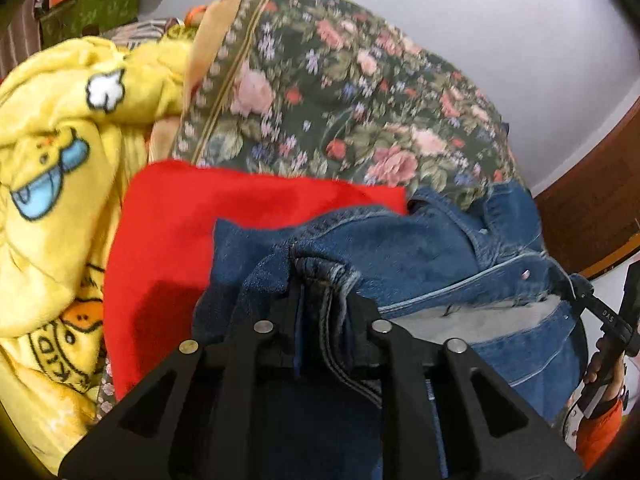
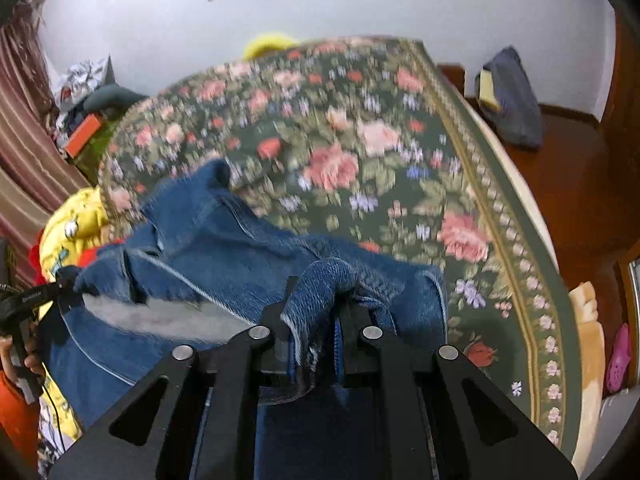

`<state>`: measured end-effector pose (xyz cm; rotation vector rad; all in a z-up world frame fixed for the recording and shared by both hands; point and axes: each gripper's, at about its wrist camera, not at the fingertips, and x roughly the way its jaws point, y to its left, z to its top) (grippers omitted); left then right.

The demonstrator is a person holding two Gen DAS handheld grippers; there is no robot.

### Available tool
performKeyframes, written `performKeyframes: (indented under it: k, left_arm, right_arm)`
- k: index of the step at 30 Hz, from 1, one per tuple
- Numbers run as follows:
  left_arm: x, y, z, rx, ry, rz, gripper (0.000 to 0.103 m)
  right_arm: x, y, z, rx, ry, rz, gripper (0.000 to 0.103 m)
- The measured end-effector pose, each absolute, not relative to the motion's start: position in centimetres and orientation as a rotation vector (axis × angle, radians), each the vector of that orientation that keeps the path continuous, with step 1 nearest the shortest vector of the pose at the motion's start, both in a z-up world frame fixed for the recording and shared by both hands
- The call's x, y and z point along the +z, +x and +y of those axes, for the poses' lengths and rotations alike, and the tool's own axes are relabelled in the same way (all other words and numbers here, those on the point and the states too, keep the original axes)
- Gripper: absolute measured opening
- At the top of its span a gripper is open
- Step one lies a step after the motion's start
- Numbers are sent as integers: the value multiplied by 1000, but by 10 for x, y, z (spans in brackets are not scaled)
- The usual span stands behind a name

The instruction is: Fold large clothes

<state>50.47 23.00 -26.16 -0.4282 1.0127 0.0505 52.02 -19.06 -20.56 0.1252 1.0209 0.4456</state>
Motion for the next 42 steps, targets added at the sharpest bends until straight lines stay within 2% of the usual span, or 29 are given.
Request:
performKeyframes:
  k: [4,7,9,13,16,19,24,28,33,37,42]
  left_arm:
    - [-260,504,226,73,-382,1068,44]
    - [-248,496,211,109,-274,1099,61]
    - [-231,484,196,125,-173,1064,65]
    - [-203,457,175,89,-101,991,75]
    - [-191,435,157,31,-78,946,88]
    - [-197,424,136,-29,-34,960,90]
    - [-236,427,115,-36,-12,1062,90]
    - [-249,438,115,-3,-4,1046,90]
    - [-250,481,121,-25,7,1040,100]
    - [-247,522,138,27,-59,1069,100]
    - [-226,564,159,166,-21,1002,100]
  right_arm:
    - [-200,515,-197,446,162,1073,23]
    - [-184,496,-197,423,130,1068,35]
    - [-176,485,-193,428,97,1041,43]
    - [-157,450,-183,477,26,986,50]
    - [-151,425,-168,520,-43,961,55]
    - [-159,410,-150,558,-113,971,56]
    - [-185,399,-126,552,-170,1010,56]
    - [-200,404,-112,534,-172,1021,57]
    - [-204,434,-86,522,-195,1047,79]
    - [-202,467,-69,519,-243,1051,79]
    - [-193,520,-83,370,-125,1033,77]
